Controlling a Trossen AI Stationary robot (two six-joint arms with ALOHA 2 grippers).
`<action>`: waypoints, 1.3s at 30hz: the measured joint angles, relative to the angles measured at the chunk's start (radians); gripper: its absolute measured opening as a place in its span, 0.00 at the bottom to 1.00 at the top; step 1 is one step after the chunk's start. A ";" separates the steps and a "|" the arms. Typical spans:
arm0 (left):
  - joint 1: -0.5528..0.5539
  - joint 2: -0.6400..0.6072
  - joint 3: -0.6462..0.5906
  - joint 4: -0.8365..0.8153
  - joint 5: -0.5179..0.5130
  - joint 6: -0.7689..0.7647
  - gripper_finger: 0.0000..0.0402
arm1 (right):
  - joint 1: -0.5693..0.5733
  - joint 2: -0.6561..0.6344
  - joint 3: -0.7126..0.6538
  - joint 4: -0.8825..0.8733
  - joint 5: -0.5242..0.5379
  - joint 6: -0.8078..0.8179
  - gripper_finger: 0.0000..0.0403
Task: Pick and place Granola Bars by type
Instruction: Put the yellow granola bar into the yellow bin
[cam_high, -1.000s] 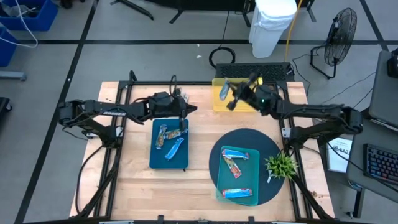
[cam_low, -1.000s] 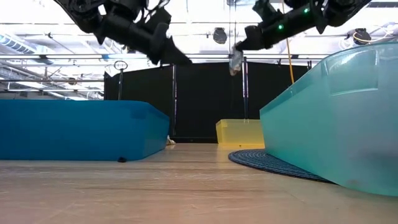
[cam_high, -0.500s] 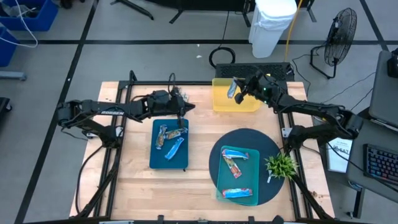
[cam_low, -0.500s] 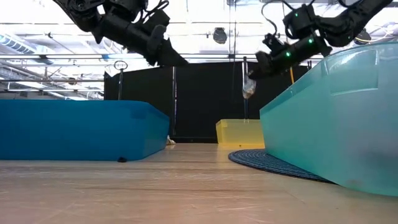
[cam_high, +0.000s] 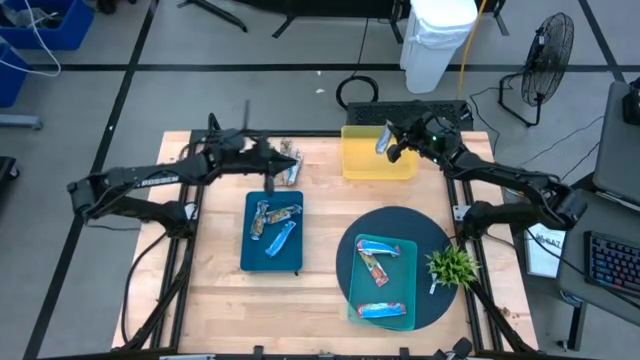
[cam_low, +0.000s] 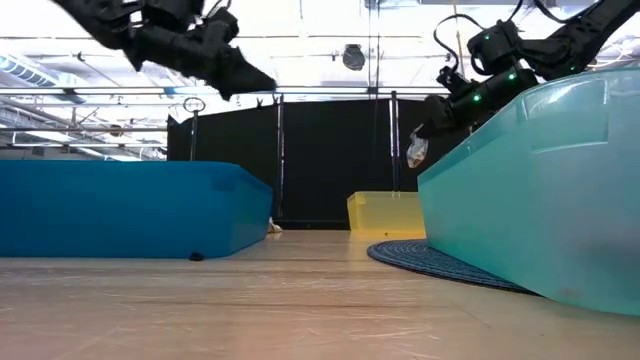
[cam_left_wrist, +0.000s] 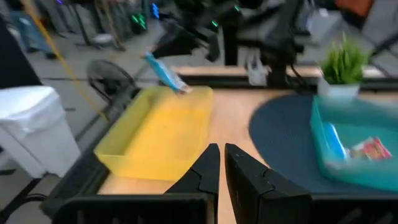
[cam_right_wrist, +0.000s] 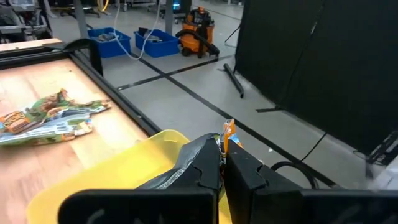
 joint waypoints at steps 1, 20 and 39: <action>0.012 -0.026 -0.040 0.042 -0.001 -0.012 0.08 | -0.006 -0.009 -0.006 0.000 0.000 -0.001 0.00; 0.098 -0.301 -0.453 0.438 -0.085 -0.233 0.08 | -0.089 -0.056 -0.085 -0.001 0.000 -0.004 0.00; 0.098 -0.300 -0.453 0.428 -0.085 -0.241 0.08 | -0.088 -0.056 -0.092 0.000 -0.105 0.112 0.20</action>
